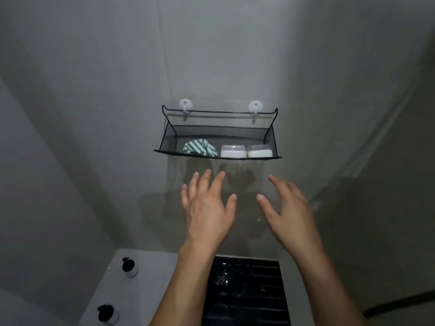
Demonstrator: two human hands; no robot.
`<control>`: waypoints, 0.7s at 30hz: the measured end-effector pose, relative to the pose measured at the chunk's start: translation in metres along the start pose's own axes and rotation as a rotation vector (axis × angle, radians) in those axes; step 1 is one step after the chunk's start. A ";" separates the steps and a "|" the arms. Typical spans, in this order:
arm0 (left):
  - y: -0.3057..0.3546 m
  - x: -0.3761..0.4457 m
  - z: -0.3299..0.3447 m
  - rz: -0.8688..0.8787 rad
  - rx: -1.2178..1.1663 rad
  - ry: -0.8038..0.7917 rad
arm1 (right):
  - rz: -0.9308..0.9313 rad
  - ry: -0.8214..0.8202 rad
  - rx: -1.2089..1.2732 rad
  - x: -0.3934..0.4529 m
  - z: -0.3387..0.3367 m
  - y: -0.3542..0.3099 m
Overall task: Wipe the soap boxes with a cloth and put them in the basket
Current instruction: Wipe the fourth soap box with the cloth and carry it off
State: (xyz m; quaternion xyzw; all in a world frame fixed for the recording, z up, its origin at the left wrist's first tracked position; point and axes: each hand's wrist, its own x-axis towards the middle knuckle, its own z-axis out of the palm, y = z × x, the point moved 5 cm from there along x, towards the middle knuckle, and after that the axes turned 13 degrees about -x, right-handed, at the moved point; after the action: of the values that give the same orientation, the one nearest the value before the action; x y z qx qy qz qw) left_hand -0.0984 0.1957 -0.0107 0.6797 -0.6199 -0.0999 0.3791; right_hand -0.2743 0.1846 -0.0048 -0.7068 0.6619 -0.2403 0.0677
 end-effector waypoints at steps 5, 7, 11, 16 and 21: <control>-0.010 0.059 0.008 0.025 -0.012 -0.045 | 0.056 0.041 -0.010 0.053 0.003 -0.011; -0.014 0.077 0.014 0.032 -0.012 -0.054 | 0.065 0.051 -0.018 0.073 0.006 -0.013; -0.019 0.116 0.025 0.054 -0.021 -0.024 | 0.039 0.068 -0.008 0.116 0.014 -0.014; -0.023 0.179 0.043 0.051 0.066 -0.030 | -0.028 0.014 -0.047 0.188 0.033 -0.013; -0.030 0.238 0.062 0.008 0.189 -0.116 | -0.113 -0.131 -0.158 0.255 0.056 -0.017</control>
State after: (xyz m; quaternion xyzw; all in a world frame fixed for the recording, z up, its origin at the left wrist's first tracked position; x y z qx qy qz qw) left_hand -0.0628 -0.0484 0.0066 0.7031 -0.6502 -0.0787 0.2771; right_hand -0.2333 -0.0730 0.0171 -0.7604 0.6319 -0.1442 0.0414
